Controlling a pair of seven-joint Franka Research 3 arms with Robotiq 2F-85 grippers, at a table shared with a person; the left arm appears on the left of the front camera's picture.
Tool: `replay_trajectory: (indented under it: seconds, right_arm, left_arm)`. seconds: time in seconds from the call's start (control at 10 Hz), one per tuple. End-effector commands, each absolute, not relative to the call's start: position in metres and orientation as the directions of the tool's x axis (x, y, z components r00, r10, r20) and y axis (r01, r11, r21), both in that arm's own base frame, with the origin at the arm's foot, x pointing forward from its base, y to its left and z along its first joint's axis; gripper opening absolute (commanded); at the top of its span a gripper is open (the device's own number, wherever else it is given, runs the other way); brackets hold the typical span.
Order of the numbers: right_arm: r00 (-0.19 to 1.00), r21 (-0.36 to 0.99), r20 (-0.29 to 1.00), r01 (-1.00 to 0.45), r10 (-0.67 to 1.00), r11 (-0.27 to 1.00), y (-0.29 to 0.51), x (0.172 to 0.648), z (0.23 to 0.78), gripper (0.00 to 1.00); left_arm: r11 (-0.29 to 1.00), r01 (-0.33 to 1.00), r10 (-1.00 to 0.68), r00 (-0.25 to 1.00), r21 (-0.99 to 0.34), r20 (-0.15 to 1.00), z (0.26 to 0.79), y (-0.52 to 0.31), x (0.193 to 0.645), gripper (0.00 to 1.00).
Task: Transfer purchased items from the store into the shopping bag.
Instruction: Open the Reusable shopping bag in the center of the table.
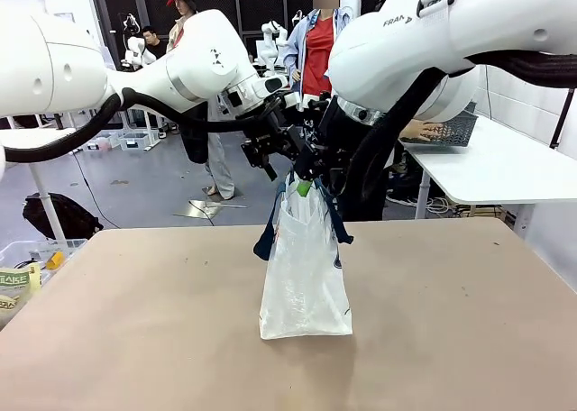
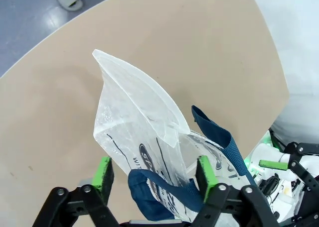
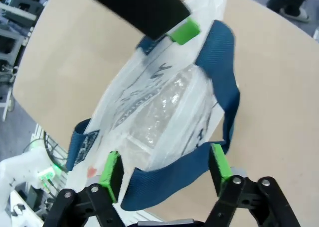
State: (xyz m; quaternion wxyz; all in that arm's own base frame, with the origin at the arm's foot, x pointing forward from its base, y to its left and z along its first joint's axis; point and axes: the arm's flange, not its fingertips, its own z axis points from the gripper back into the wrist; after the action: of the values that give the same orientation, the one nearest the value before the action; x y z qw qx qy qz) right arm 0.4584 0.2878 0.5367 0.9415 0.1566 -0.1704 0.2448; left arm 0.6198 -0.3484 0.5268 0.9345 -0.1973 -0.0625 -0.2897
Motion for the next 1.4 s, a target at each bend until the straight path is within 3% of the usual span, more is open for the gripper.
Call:
replay_trajectory:
  seconds: [0.0,0.2,0.7,1.0,1.3]
  right_arm:
    - [0.835,0.176,0.403,-0.472,0.374,0.864,0.293,0.457,0.536,0.42]
    - [0.837,0.175,0.398,-0.47,0.375,0.865,0.292,0.458,0.536,0.03]
    - [0.848,0.128,0.39,-0.435,0.358,0.891,0.29,0.455,0.54,0.0]
    - [0.863,0.047,0.436,-0.303,0.253,0.952,0.272,0.46,0.548,0.0]
    - [0.849,0.045,0.484,-0.263,0.21,0.964,0.261,0.467,0.555,0.0]
  left_arm:
    - [0.782,0.541,-0.505,0.841,-0.308,0.195,0.534,-0.354,0.628,0.42]
    - [0.788,0.536,-0.501,0.844,-0.303,0.191,0.533,-0.354,0.628,0.02]
    - [0.81,0.516,-0.473,0.856,-0.278,0.21,0.535,-0.34,0.627,0.0]
    - [0.841,0.496,-0.431,0.856,-0.216,0.286,0.547,-0.294,0.616,0.0]
    - [0.86,0.48,-0.395,0.84,-0.171,0.373,0.549,-0.236,0.602,0.0]
